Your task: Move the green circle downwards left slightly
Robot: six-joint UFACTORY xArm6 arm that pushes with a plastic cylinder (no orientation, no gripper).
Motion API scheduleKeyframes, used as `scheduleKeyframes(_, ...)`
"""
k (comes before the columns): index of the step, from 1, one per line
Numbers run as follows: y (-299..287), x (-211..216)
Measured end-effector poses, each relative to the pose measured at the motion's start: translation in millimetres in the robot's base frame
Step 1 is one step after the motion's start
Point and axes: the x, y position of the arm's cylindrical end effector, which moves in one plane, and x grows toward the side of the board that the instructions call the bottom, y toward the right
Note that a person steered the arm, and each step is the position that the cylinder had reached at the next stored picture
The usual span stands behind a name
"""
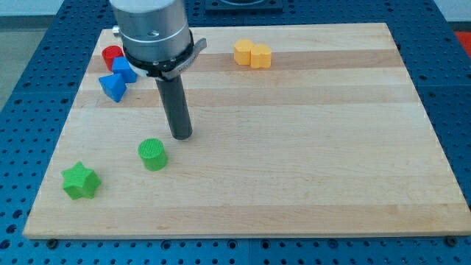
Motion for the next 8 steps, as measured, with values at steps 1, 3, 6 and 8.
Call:
scheduleKeyframes(1, 0.0, 1.9)
scheduleKeyframes(3, -12.4, 18.0)
scheduleKeyframes(6, -15.5, 19.6)
scheduleKeyframes(8, -36.0, 48.5)
